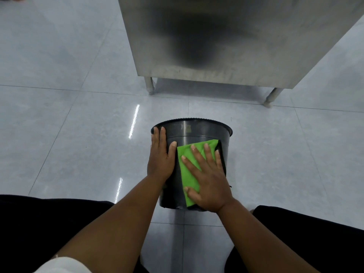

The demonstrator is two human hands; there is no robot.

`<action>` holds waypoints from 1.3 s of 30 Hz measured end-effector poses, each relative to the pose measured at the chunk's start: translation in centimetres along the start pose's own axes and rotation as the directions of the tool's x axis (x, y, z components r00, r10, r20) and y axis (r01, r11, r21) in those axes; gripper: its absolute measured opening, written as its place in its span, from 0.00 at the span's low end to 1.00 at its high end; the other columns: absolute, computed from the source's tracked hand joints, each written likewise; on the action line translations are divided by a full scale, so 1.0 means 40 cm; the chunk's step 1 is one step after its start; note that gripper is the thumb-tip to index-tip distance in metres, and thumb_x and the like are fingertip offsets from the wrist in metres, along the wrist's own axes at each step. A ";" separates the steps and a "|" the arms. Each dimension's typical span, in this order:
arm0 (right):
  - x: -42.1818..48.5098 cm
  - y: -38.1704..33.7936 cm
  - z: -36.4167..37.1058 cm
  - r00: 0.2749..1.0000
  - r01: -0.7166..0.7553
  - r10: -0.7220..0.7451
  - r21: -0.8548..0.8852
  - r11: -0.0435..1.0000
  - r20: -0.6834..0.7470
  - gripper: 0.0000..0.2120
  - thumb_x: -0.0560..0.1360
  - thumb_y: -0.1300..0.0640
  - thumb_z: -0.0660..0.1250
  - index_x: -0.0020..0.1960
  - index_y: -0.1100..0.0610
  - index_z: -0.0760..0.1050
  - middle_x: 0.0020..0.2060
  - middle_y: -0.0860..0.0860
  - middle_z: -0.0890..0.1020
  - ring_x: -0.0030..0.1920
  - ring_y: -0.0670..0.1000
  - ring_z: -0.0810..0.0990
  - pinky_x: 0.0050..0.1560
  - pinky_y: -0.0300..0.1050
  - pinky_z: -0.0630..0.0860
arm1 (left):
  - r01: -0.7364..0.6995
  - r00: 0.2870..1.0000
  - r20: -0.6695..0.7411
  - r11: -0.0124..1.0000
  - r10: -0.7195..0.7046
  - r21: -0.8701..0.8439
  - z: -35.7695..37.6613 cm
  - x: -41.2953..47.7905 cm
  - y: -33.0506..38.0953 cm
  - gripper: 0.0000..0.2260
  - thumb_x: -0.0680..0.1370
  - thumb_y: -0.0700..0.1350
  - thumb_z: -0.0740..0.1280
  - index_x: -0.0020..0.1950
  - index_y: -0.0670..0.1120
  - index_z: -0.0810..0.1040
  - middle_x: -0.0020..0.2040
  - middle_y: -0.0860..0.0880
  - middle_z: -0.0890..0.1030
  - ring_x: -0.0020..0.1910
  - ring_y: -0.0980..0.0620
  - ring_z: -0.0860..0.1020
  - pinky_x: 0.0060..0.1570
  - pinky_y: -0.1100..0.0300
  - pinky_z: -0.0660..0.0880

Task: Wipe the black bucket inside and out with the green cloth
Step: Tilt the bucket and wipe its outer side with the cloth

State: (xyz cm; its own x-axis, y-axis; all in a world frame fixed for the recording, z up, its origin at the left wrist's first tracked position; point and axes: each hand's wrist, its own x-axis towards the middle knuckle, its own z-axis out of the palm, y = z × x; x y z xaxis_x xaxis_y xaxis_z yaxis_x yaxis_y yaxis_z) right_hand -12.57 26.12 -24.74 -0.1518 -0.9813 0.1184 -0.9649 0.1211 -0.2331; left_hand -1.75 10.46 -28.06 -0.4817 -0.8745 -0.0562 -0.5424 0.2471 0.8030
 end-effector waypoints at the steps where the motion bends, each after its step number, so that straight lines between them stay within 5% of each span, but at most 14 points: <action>1: -0.007 0.018 0.003 0.999 -0.031 0.031 0.049 0.998 -0.014 0.41 0.69 0.43 0.65 0.79 0.46 0.54 0.80 0.50 0.49 0.80 0.59 0.40 0.76 0.66 0.44 | -0.022 1.000 0.007 1.000 0.022 0.007 0.006 0.002 0.007 0.33 0.78 0.65 0.46 0.79 0.54 0.45 0.81 0.54 0.41 0.79 0.56 0.41 0.77 0.45 0.54; 4: -0.030 0.066 0.018 0.970 -0.197 0.232 0.320 0.927 -0.075 0.38 0.70 0.51 0.61 0.79 0.48 0.54 0.80 0.50 0.48 0.80 0.57 0.39 0.77 0.64 0.45 | -0.078 0.997 0.032 0.997 0.077 0.030 0.026 0.000 0.030 0.34 0.77 0.66 0.47 0.80 0.53 0.45 0.81 0.54 0.41 0.79 0.55 0.40 0.78 0.47 0.52; 7: -0.046 0.092 0.030 0.892 -0.325 0.447 0.586 0.742 -0.071 0.35 0.72 0.51 0.55 0.79 0.49 0.51 0.80 0.47 0.45 0.80 0.52 0.40 0.79 0.54 0.46 | -0.083 0.996 0.040 0.996 0.082 0.043 0.030 0.000 0.028 0.33 0.78 0.66 0.47 0.79 0.54 0.45 0.81 0.54 0.40 0.79 0.54 0.40 0.78 0.46 0.52; 12: 0.020 0.105 0.011 0.808 -0.462 0.588 0.665 0.586 0.043 0.31 0.77 0.46 0.51 0.78 0.41 0.44 0.79 0.42 0.43 0.79 0.46 0.39 0.79 0.52 0.47 | -0.058 0.998 0.030 0.998 0.057 0.018 0.020 -0.002 0.011 0.31 0.80 0.63 0.49 0.79 0.55 0.44 0.80 0.56 0.40 0.79 0.56 0.42 0.77 0.47 0.56; 14: 0.048 0.109 0.001 0.823 -0.470 0.568 0.587 0.659 0.021 0.32 0.77 0.46 0.52 0.78 0.42 0.44 0.80 0.44 0.42 0.80 0.50 0.38 0.79 0.57 0.46 | -0.036 0.999 0.009 0.999 0.036 -0.020 0.016 -0.005 0.006 0.29 0.82 0.58 0.52 0.79 0.54 0.45 0.80 0.55 0.40 0.79 0.56 0.43 0.76 0.48 0.57; 17: 0.065 0.066 -0.006 0.962 -0.254 0.271 0.250 0.934 -0.035 0.36 0.74 0.45 0.58 0.79 0.43 0.49 0.80 0.48 0.43 0.79 0.56 0.37 0.78 0.59 0.41 | 0.058 0.997 -0.034 0.991 -0.062 -0.123 -0.003 -0.012 -0.017 0.26 0.83 0.53 0.53 0.80 0.54 0.46 0.81 0.55 0.44 0.79 0.56 0.47 0.77 0.48 0.56; 21: 0.090 0.027 -0.012 0.999 -0.034 0.036 0.149 0.988 -0.011 0.33 0.75 0.44 0.60 0.77 0.41 0.54 0.80 0.46 0.47 0.79 0.55 0.36 0.77 0.58 0.37 | 0.151 0.985 -0.047 0.967 -0.164 -0.204 -0.030 -0.014 -0.051 0.27 0.81 0.54 0.51 0.79 0.57 0.46 0.80 0.58 0.47 0.79 0.56 0.50 0.77 0.49 0.55; 24: 0.087 0.070 0.003 0.958 -0.220 0.267 0.325 0.920 -0.106 0.32 0.76 0.44 0.59 0.78 0.45 0.55 0.80 0.48 0.48 0.80 0.54 0.41 0.79 0.55 0.45 | 0.098 0.995 -0.016 0.972 -0.103 -0.212 -0.021 -0.008 -0.037 0.27 0.82 0.51 0.53 0.79 0.57 0.47 0.81 0.57 0.46 0.79 0.56 0.49 0.77 0.50 0.53; 26: 0.085 0.087 0.008 0.848 -0.443 0.530 0.517 0.732 -0.025 0.31 0.78 0.44 0.57 0.79 0.45 0.51 0.80 0.48 0.47 0.80 0.52 0.44 0.78 0.57 0.52 | 0.109 0.994 0.005 0.969 -0.111 -0.224 -0.018 -0.006 -0.024 0.26 0.83 0.47 0.53 0.79 0.57 0.47 0.81 0.56 0.47 0.79 0.55 0.51 0.77 0.51 0.54; 28: 0.087 0.074 0.009 0.769 -0.552 0.636 0.577 0.602 0.073 0.32 0.80 0.44 0.56 0.79 0.45 0.46 0.80 0.47 0.46 0.80 0.50 0.47 0.77 0.59 0.56 | 0.178 0.983 0.015 0.947 -0.181 -0.268 -0.026 -0.001 -0.024 0.27 0.81 0.48 0.53 0.79 0.59 0.49 0.81 0.57 0.50 0.78 0.54 0.56 0.76 0.50 0.57; 32: 0.060 -0.004 -0.001 0.861 -0.468 0.509 0.363 0.806 -0.021 0.35 0.76 0.37 0.53 0.79 0.44 0.46 0.80 0.50 0.45 0.80 0.55 0.44 0.77 0.58 0.54 | 0.325 0.943 0.059 0.864 -0.328 -0.383 -0.042 -0.004 -0.030 0.27 0.77 0.57 0.51 0.77 0.63 0.52 0.78 0.56 0.61 0.75 0.50 0.63 0.74 0.46 0.60; 35: 0.024 -0.046 -0.005 0.917 -0.381 0.394 0.171 0.909 -0.055 0.35 0.75 0.36 0.56 0.79 0.42 0.49 0.80 0.49 0.47 0.80 0.55 0.44 0.74 0.57 0.55 | 0.427 0.904 0.123 0.855 -0.410 -0.293 -0.054 -0.002 -0.041 0.23 0.81 0.57 0.48 0.77 0.61 0.55 0.76 0.50 0.66 0.74 0.45 0.65 0.74 0.45 0.60; 37: 0.007 -0.045 -0.004 0.916 -0.385 0.398 0.167 0.908 -0.055 0.35 0.75 0.36 0.58 0.78 0.42 0.50 0.80 0.48 0.48 0.80 0.54 0.45 0.73 0.58 0.58 | 0.346 0.936 -0.016 0.929 -0.351 -0.130 -0.058 -0.006 -0.022 0.23 0.82 0.54 0.47 0.77 0.54 0.60 0.75 0.45 0.68 0.74 0.42 0.64 0.72 0.46 0.62; 39: -0.009 -0.042 0.001 0.908 -0.399 0.416 0.193 0.896 -0.052 0.36 0.75 0.37 0.58 0.79 0.43 0.51 0.80 0.49 0.49 0.80 0.54 0.46 0.74 0.58 0.60 | 0.108 0.979 -0.170 0.994 -0.110 -0.022 -0.038 -0.029 0.037 0.25 0.79 0.54 0.51 0.76 0.49 0.63 0.76 0.44 0.65 0.76 0.44 0.61 0.74 0.49 0.60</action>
State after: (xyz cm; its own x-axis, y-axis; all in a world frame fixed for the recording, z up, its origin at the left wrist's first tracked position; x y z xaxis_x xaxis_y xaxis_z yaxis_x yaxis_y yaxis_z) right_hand -10.88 26.26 -24.43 -0.5500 -0.8329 0.0613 -0.7630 0.4712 -0.4425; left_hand -0.94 11.21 -25.89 -0.2951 -0.9545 -0.0425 -0.5759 0.1421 0.8050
